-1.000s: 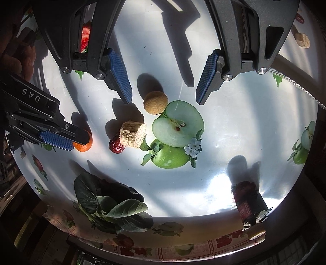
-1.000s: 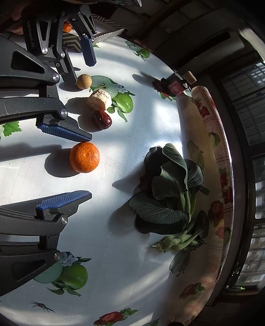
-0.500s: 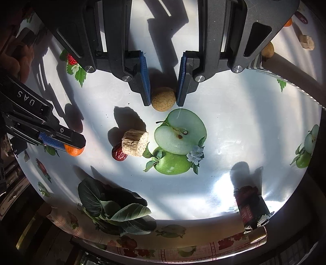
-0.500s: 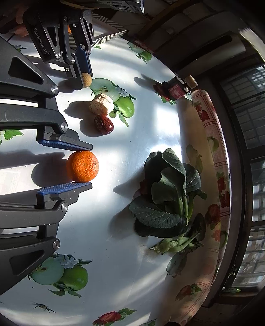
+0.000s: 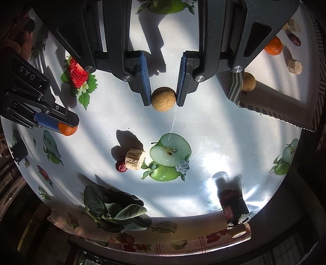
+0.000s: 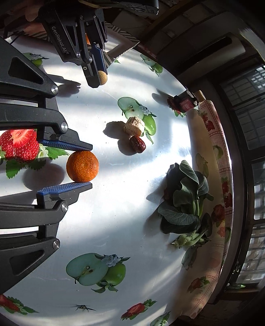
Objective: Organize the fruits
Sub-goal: 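Grasp another mandarin orange with the right tool while the left tool grasps a brown fuzzy fruit, then carry the orange and brown fruit into the striped-rim box with both tools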
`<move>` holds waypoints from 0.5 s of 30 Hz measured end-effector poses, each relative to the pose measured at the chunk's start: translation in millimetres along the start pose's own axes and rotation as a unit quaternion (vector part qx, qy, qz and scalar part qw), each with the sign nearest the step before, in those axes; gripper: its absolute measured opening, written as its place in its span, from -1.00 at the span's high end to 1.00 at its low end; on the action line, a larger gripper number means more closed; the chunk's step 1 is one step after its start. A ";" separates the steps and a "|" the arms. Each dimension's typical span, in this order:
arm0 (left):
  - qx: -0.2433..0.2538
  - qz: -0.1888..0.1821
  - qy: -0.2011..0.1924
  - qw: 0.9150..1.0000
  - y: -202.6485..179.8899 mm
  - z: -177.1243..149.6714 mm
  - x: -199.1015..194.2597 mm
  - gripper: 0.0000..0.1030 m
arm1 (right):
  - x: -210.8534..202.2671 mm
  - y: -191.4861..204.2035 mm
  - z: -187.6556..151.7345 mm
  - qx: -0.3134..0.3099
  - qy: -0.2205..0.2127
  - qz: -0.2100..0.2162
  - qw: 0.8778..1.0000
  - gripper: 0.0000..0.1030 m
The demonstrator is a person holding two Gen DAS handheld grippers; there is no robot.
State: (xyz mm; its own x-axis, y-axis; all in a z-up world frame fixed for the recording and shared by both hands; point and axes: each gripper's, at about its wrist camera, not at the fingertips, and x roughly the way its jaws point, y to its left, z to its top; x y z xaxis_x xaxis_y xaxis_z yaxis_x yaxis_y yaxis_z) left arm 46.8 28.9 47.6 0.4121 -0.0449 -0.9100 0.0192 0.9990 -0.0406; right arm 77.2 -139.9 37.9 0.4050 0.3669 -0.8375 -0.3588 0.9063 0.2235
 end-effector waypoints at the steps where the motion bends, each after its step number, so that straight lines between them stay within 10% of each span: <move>1: 0.001 0.002 -0.003 1.000 0.0 -1.3 -3.1 0.53 | -2.5 1.8 -2.1 -0.001 0.000 0.001 1.000 0.43; 15: -0.009 0.028 -0.028 0.999 23.4 -28.8 -41.9 0.53 | -27.7 48.3 -27.5 -0.034 -0.003 0.024 0.999 0.43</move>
State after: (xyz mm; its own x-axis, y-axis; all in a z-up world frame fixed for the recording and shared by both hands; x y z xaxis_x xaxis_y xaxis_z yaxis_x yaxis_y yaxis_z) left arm 3.7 54.2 73.0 0.4632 0.0113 -0.8862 -0.0207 0.9998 0.0020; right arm 25.5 -112.0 58.2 0.3911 0.4112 -0.8234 -0.4340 0.8713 0.2290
